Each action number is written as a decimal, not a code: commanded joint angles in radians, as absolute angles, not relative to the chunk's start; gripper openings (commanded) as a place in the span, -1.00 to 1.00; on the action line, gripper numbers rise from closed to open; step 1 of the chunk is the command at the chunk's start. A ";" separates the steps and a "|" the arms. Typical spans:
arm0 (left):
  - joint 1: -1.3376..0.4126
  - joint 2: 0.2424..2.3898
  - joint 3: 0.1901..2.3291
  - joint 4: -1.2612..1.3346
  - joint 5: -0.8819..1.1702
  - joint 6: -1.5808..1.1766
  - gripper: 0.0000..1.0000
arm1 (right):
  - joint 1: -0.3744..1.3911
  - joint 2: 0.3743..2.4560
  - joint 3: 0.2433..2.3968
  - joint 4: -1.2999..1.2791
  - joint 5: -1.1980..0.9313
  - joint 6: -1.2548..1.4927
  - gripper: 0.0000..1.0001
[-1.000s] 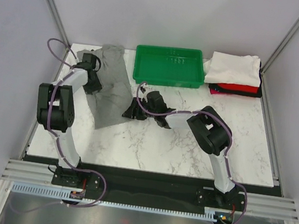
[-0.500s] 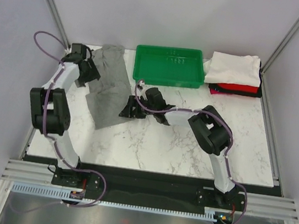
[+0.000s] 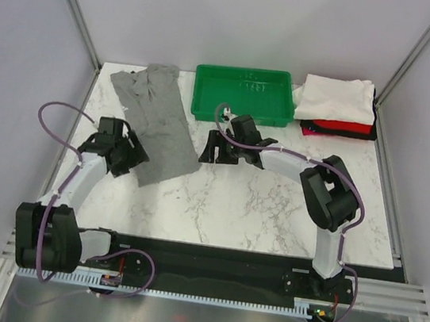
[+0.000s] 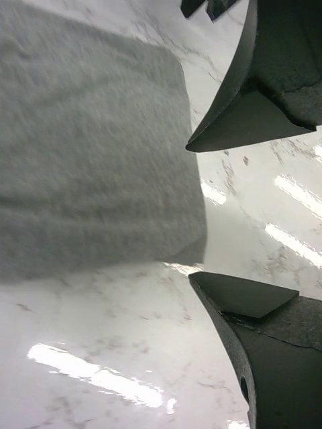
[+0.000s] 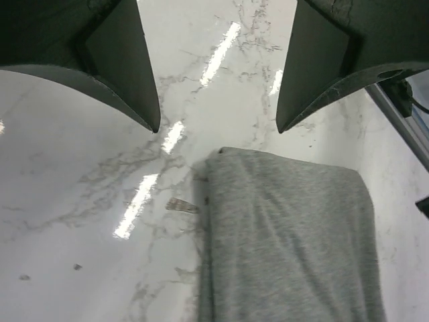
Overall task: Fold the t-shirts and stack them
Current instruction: Fold the tshirt, then neatly place the folded tshirt to the corner
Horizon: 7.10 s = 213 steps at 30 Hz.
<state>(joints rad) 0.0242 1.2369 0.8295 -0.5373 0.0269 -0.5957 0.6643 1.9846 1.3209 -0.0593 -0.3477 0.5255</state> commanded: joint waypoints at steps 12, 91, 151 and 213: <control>0.012 1.071 0.490 -0.376 -0.060 -0.819 0.56 | 0.681 2.158 1.402 -0.077 -0.417 0.549 0.37; -0.166 0.372 0.894 -1.070 0.243 -0.890 -0.96 | 1.224 1.316 1.328 -0.848 0.430 0.945 -1.00; 0.258 1.901 1.413 -0.492 0.426 -0.632 0.62 | 0.601 2.245 2.032 -0.494 -0.037 0.466 0.52; 0.233 0.796 0.723 -0.581 0.446 -0.454 0.47 | 0.620 2.246 1.289 0.253 -0.437 0.712 0.40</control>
<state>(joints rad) 0.2375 0.8070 0.7250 -0.6178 0.4297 -0.4805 0.6064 2.1517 1.3334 0.2092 -0.3805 0.6949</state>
